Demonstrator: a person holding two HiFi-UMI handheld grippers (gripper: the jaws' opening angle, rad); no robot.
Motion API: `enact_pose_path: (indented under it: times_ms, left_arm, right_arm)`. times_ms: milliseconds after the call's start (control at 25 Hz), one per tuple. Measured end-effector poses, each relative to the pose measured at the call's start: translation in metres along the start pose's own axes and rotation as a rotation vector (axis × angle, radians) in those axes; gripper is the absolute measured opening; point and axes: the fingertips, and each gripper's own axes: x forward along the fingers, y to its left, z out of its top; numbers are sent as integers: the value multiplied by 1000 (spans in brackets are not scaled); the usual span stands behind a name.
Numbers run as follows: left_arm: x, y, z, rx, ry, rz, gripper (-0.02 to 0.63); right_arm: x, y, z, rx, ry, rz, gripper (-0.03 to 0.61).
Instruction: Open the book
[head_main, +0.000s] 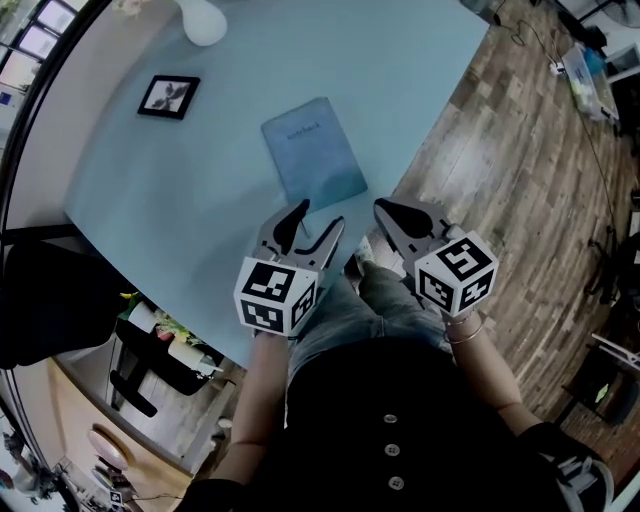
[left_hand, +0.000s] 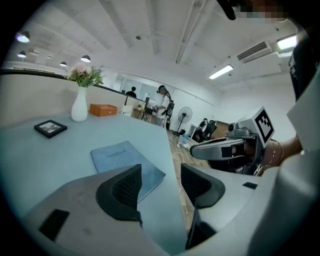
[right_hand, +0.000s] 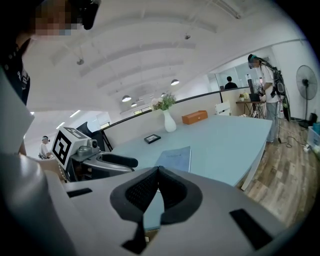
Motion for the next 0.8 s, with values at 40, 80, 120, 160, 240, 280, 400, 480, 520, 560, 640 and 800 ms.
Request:
enact_pose_path:
  times_ms: [40,80,120,160,240,280,400,480,520,560,640,800]
  left_arm:
    - [3,-1,-1,9,9,2,227]
    - [6,-1,-1,19,17,3,227]
    - [9,-2,-1,29,25,1,227]
    - [12,-2,-2,38,34,-2,227]
    - [19,-3,-5,59,58,-4,227]
    - [22,-3,-6,72,71,-4,227]
    - [32,-4,-10,113,106,-4,227]
    - [39,-4,-11,147,126,-2,227]
    - [41,-5,-12,168,137,0,227]
    - [44,-4,-13,187,148,4,227]
    - [50,-5,-13,215,162,10,227]
    - [65,-10,-17,263,201,-7,227]
  right_arm:
    - [0,-3,-1,0,5,1,2]
    - [1,-6,-2,2,8,1,2]
    - [2,-10,-3,5,11,-1,2]
    - [3,-13,-4,9,13,-2,2]
    - [5,-18,-6,18,17,-1,2]
    - [6,-20,-7,22,21,0,2]
    - [10,-28,-13,40,35,6,2]
    - [12,-34,-17,45,44,8,2]
    - [13,-36,-18,48,47,9,2]
    - [13,-38,-19,52,49,9,2]
    - [12,-43,-21,59,50,8,2]
    - [11,-52,-24,77,53,6,2]
